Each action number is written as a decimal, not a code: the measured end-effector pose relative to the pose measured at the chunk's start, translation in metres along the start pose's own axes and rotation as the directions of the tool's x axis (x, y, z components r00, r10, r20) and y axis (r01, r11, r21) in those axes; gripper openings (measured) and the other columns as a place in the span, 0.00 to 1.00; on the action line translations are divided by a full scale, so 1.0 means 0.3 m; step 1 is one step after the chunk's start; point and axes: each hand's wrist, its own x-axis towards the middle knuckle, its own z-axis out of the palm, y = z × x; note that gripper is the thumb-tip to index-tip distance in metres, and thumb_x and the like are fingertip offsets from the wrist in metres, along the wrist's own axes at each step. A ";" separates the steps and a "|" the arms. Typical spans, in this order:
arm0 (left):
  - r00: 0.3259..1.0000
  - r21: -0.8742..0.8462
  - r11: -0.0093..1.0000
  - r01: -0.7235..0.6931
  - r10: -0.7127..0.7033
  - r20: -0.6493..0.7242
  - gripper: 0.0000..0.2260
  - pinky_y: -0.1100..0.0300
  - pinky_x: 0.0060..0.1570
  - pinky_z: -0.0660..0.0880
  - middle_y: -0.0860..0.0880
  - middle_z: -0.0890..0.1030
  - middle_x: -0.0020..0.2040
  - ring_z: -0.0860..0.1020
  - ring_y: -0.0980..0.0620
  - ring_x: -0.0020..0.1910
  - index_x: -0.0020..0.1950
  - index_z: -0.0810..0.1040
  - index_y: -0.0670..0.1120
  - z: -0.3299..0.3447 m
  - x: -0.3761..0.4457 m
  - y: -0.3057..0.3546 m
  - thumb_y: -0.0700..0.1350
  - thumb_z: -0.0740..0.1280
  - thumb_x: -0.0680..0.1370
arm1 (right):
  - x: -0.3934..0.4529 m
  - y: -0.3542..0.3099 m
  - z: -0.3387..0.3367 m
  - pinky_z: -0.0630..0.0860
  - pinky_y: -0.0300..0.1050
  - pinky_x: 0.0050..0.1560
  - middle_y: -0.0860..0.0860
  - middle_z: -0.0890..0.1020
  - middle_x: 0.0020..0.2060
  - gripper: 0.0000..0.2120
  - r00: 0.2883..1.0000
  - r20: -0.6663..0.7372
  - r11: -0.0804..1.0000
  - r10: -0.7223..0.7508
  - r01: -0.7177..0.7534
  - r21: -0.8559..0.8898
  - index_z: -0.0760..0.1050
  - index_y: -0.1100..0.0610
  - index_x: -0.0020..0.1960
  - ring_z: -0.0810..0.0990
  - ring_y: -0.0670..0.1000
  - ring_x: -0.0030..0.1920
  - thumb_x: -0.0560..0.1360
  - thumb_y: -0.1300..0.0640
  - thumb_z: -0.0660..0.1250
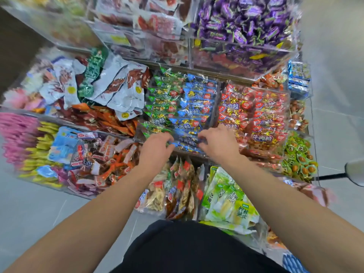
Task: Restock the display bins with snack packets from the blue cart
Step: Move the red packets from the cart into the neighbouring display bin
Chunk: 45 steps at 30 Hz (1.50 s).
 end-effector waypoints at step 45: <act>0.985 -0.184 0.968 -0.171 0.164 -0.055 0.10 0.53 0.53 0.71 0.52 0.81 0.48 0.73 0.48 0.53 0.45 0.84 0.47 -0.028 0.118 -0.004 0.52 0.72 0.77 | 0.147 0.063 -0.043 0.77 0.53 0.49 0.51 0.82 0.43 0.05 0.972 -0.148 0.981 0.183 -0.172 0.084 0.81 0.53 0.46 0.79 0.56 0.46 0.77 0.53 0.68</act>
